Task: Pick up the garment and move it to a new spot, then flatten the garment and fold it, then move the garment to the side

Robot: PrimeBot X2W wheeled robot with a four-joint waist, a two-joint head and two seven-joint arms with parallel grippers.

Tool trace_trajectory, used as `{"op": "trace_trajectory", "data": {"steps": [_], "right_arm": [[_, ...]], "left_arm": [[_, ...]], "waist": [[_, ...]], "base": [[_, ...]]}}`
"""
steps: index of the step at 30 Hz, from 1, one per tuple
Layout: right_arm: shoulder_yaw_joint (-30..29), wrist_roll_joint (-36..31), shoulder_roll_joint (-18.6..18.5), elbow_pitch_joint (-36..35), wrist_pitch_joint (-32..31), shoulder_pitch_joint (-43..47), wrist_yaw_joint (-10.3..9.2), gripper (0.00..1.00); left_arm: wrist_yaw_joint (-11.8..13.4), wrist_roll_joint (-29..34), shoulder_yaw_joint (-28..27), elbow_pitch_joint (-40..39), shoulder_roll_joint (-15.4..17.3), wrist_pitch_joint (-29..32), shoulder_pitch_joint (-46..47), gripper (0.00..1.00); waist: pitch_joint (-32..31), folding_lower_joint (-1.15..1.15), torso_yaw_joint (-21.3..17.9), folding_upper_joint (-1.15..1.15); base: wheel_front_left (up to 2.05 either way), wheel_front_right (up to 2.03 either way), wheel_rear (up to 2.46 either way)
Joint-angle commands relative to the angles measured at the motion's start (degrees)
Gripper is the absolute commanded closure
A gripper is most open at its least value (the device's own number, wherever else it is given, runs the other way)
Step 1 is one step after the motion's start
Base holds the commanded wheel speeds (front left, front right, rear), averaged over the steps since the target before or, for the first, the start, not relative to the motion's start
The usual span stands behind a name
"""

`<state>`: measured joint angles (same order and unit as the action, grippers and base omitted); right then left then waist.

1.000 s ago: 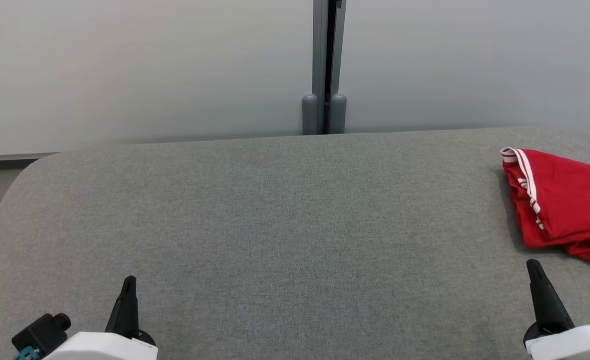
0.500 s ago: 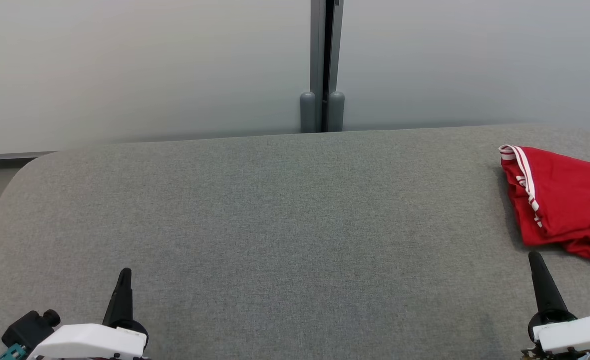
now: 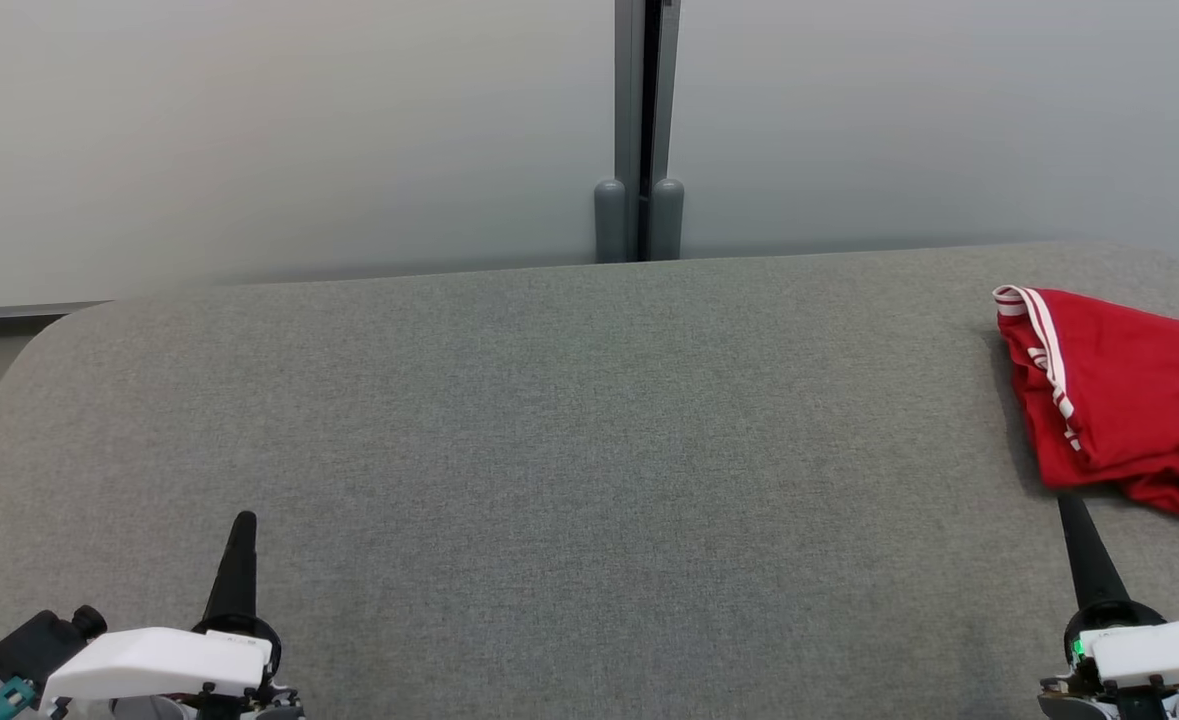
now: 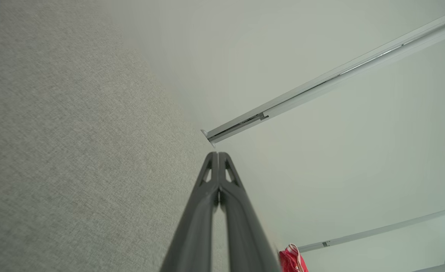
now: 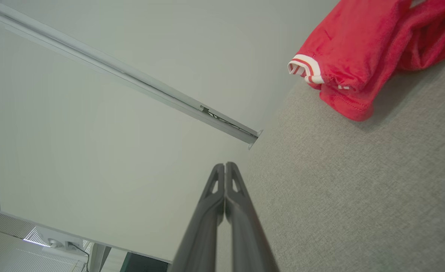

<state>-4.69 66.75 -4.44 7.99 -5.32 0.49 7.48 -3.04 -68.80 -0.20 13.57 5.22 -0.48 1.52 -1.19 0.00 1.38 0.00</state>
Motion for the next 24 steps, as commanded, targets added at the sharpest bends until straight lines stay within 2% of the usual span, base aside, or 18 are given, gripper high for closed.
{"op": "trace_trajectory", "data": {"steps": [1,24], "right_arm": [[-0.19,1.13,-0.18,-0.26,-0.11,-1.25,0.02,1.0],[-1.0,12.48,0.57,2.72,-0.65,-3.93,0.02,1.0]], "left_arm": [[-0.42,-1.05,-0.57,-0.42,0.3,0.36,1.27,1.0],[-2.38,-11.42,-3.37,-0.01,-0.95,3.44,3.17,1.0]], "waist": [[0.02,0.0,-0.01,0.0],[0.55,0.0,-0.56,0.0]], "base": [[0.0,0.0,0.0],[0.0,0.0,0.0]]}}
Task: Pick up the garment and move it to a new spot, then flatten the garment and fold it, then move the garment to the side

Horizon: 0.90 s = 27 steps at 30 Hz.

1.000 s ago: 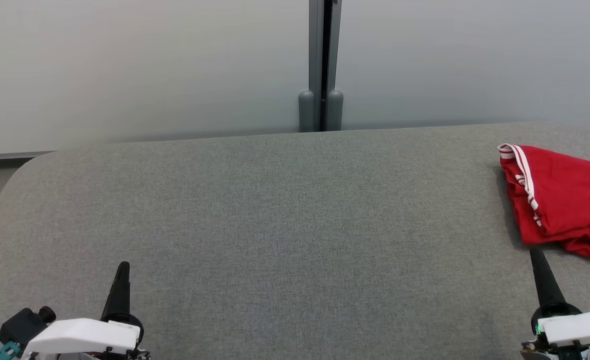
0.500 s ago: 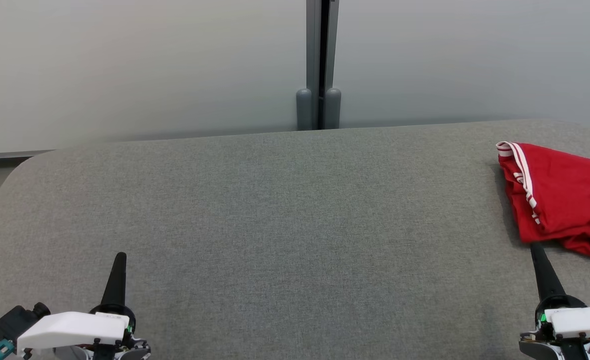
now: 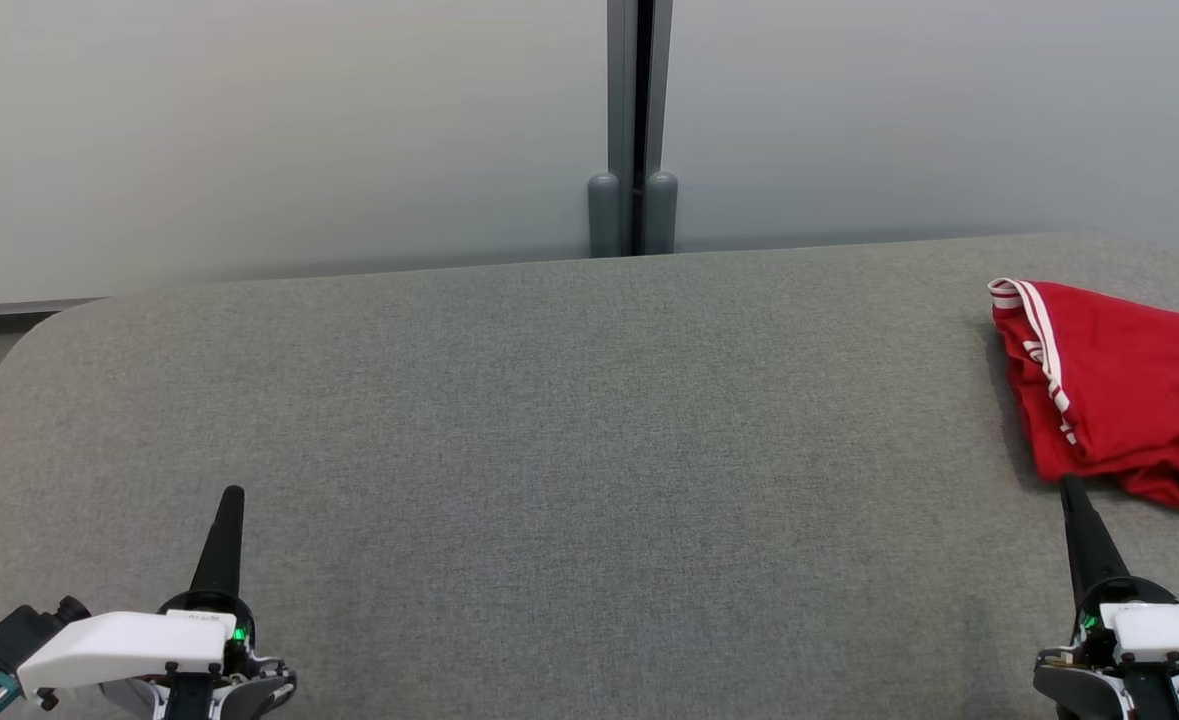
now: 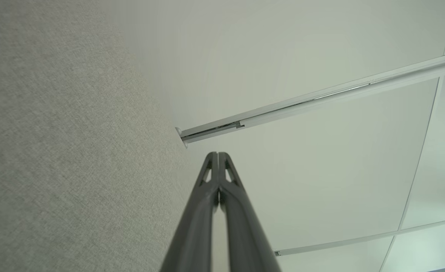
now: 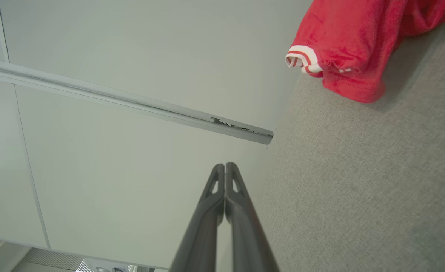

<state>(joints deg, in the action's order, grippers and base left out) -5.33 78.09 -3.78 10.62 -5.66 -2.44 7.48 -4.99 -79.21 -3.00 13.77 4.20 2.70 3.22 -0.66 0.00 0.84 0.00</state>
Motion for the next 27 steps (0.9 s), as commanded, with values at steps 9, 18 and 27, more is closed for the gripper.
{"op": "trace_trajectory", "data": {"steps": [9,18,27], "right_arm": [[-0.6,4.94,0.14,1.03,-0.44,-1.85,0.02,1.0],[-0.78,8.24,0.37,1.95,-0.59,-2.69,0.02,1.0],[-0.97,11.61,0.62,2.8,-0.82,-3.51,0.02,1.0]], "left_arm": [[-1.08,-4.55,-1.51,-0.04,-0.32,1.35,2.04,1.0],[-1.67,-7.47,-2.3,0.08,-0.59,2.25,2.5,1.0],[-2.23,-10.61,-3.14,0.23,-0.98,3.26,3.08,1.0]], "waist": [[0.23,0.0,-0.23,0.0],[0.42,0.0,-0.42,0.0],[0.63,0.0,-0.63,0.0]], "base": [[0.0,0.0,0.0],[0.0,0.0,0.0],[0.0,0.0,0.0]]}}
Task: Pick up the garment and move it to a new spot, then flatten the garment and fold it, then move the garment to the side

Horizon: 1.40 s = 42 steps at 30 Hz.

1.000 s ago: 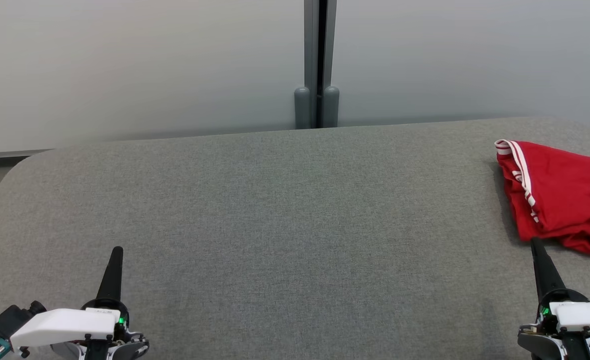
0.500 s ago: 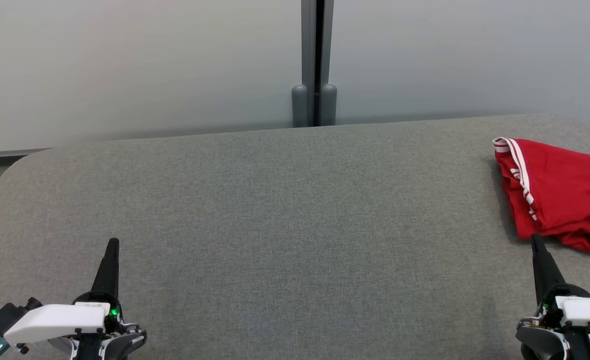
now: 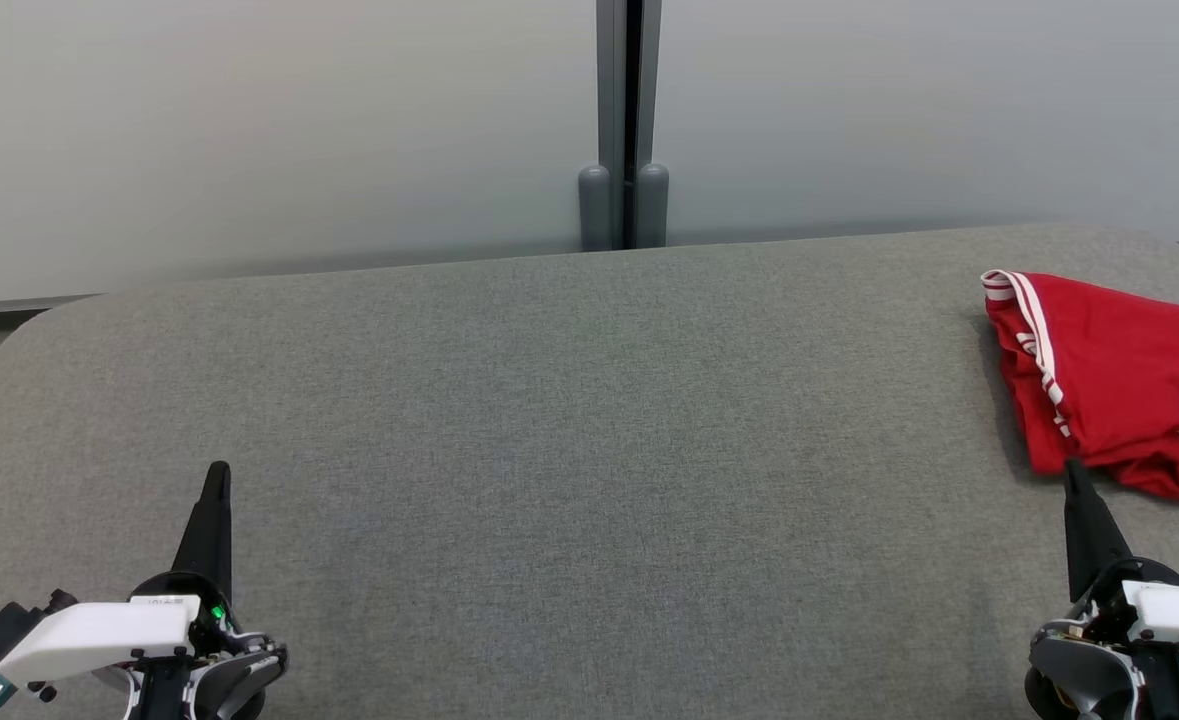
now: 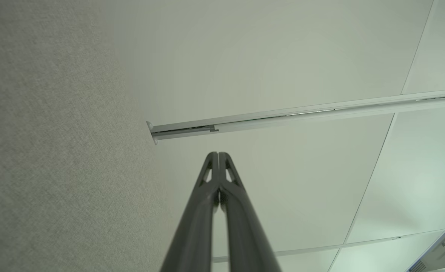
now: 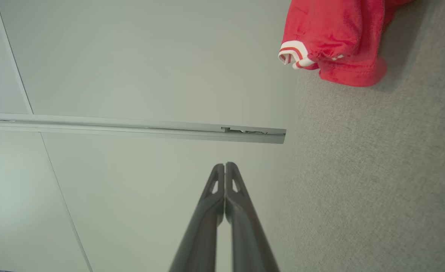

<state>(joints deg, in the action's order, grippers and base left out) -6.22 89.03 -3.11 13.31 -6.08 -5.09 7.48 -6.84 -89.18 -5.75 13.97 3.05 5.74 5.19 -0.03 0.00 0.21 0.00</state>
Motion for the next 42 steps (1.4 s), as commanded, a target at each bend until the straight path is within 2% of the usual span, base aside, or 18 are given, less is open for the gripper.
{"op": "trace_trajectory", "data": {"steps": [1,9,42], "right_arm": [[-0.11,0.99,-0.02,0.19,-0.44,-0.94,0.02,1.0],[-0.31,3.82,0.16,0.92,-0.46,-1.54,0.02,1.0],[-0.34,3.46,0.21,0.87,-0.5,-1.41,0.02,1.0]], "left_arm": [[-0.47,-0.95,-0.46,0.05,0.12,0.26,1.19,1.0],[-0.96,-3.45,-1.13,0.17,-0.19,1.07,1.46,1.0],[-0.86,-3.23,-1.05,0.14,-0.16,1.05,1.32,1.0]], "waist": [[0.03,0.0,-0.03,0.0],[0.21,0.0,-0.21,0.0],[0.21,0.0,-0.21,0.0]], "base": [[0.0,0.0,0.0],[0.0,0.0,0.0],[0.0,0.0,0.0]]}}
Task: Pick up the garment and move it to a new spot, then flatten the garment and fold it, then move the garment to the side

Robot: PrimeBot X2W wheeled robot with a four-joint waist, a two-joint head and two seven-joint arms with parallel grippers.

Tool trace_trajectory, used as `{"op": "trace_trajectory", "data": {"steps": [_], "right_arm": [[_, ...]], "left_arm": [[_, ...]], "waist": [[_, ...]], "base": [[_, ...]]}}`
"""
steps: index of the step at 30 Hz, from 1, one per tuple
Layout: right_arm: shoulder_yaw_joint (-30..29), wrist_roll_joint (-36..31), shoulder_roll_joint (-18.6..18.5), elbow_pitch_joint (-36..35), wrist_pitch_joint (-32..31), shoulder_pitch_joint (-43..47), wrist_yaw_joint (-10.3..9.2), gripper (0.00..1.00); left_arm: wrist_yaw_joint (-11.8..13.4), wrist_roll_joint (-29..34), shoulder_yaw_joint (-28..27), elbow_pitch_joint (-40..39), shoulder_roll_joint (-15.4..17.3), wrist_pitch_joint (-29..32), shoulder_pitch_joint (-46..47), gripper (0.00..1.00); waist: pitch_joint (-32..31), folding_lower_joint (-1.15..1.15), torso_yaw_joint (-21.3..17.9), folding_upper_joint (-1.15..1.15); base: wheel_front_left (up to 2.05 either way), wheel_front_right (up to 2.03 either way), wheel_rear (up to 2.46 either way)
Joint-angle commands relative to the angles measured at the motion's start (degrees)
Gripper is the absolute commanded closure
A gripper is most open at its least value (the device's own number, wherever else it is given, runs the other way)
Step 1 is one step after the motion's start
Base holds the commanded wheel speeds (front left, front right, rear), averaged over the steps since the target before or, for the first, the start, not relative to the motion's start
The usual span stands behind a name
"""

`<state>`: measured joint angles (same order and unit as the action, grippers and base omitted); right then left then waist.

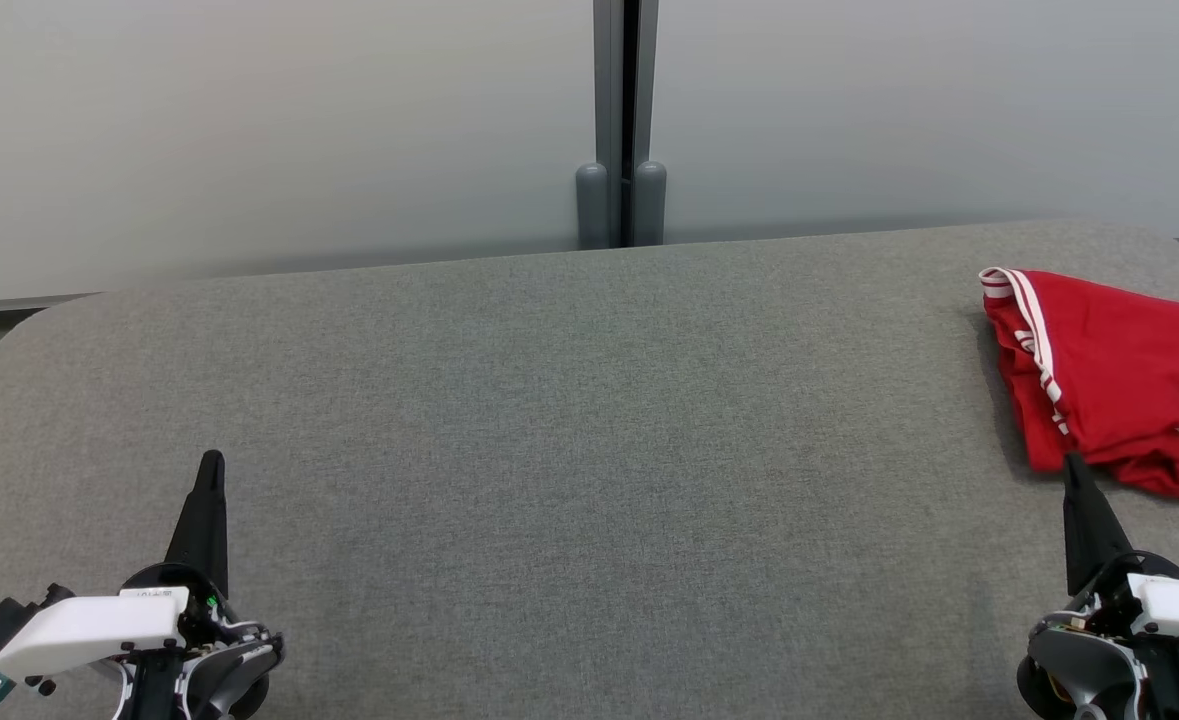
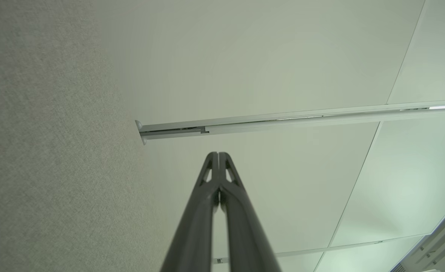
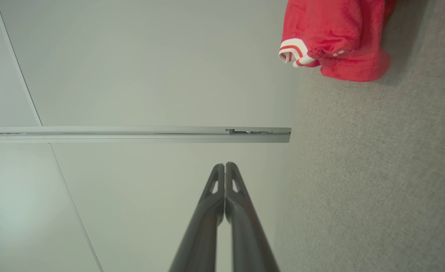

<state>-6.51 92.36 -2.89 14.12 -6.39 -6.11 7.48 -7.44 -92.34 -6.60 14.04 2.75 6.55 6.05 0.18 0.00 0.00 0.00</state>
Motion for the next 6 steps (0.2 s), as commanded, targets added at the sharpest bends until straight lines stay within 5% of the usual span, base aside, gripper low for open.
{"op": "trace_trajectory", "data": {"steps": [1,6], "right_arm": [[-0.06,0.12,-0.01,0.06,-0.19,-0.4,0.02,1.0],[-0.07,0.11,0.0,0.06,-0.2,-0.39,0.02,1.0]], "left_arm": [[-0.26,-0.08,-0.2,0.07,0.13,0.22,0.46,1.0],[-0.26,-0.09,-0.19,0.07,0.13,0.23,0.46,1.0]], "waist": [[0.0,0.0,0.0,0.0],[0.0,0.0,0.0,0.0]], "base": [[0.0,0.0,0.0],[0.0,0.0,0.0]]}}
